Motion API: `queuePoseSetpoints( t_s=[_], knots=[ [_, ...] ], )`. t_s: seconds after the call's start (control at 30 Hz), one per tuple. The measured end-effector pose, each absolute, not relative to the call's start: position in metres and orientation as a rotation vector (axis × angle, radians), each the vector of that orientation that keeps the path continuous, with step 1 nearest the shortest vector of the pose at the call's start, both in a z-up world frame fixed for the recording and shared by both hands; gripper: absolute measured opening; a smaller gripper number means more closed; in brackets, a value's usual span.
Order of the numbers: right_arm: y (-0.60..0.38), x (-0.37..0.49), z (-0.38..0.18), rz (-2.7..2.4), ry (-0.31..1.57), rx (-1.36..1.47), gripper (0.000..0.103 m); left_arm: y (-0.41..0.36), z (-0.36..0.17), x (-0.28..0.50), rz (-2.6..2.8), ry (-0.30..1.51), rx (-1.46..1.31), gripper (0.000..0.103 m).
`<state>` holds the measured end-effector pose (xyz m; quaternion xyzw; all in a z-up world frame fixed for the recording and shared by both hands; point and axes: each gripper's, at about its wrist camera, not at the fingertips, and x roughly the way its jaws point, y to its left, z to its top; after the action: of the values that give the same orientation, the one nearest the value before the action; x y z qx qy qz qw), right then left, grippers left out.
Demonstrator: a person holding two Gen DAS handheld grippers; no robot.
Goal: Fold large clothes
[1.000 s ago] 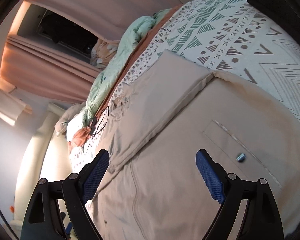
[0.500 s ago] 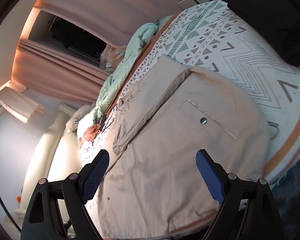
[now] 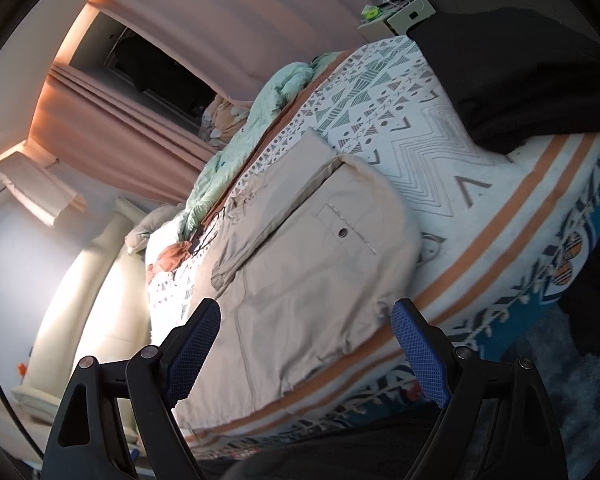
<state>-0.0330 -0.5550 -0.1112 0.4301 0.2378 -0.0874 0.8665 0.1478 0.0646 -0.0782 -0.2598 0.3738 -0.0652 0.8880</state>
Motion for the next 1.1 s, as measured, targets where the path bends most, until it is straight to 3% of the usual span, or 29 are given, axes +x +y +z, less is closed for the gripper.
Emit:
queuePoseSetpoints(
  t_s=[0.3,0.4,0.6,0.7,0.9,1.1],
  knots=[
    [-0.575,-0.07,-0.112,-0.191,0.514,0.868,0.085,0.086,-0.087,0.129,-0.169,0.795,-0.567,0.09],
    [-0.585,-0.076,-0.122,-0.185,0.521,0.895,0.079,0.087,-0.089,0.128,-0.167,0.81,-0.562,0.082],
    [-0.592,-0.062,-0.148,-0.164,0.569,0.908,0.072,0.088,-0.088,0.138,-0.183,0.8,-0.548,0.079],
    [-0.594,-0.045,-0.167,-0.135,0.613,0.942,0.067,0.085,-0.101,0.148,-0.188,0.833,-0.576,0.066],
    [-0.595,-0.014,-0.193,-0.092,0.641,0.977,0.063,0.075,-0.135,0.175,-0.202,0.921,-0.588,0.056],
    [-0.596,0.02,-0.212,-0.082,0.682,0.991,0.062,0.067,-0.154,0.2,-0.225,0.966,-0.614,0.055]
  ],
)
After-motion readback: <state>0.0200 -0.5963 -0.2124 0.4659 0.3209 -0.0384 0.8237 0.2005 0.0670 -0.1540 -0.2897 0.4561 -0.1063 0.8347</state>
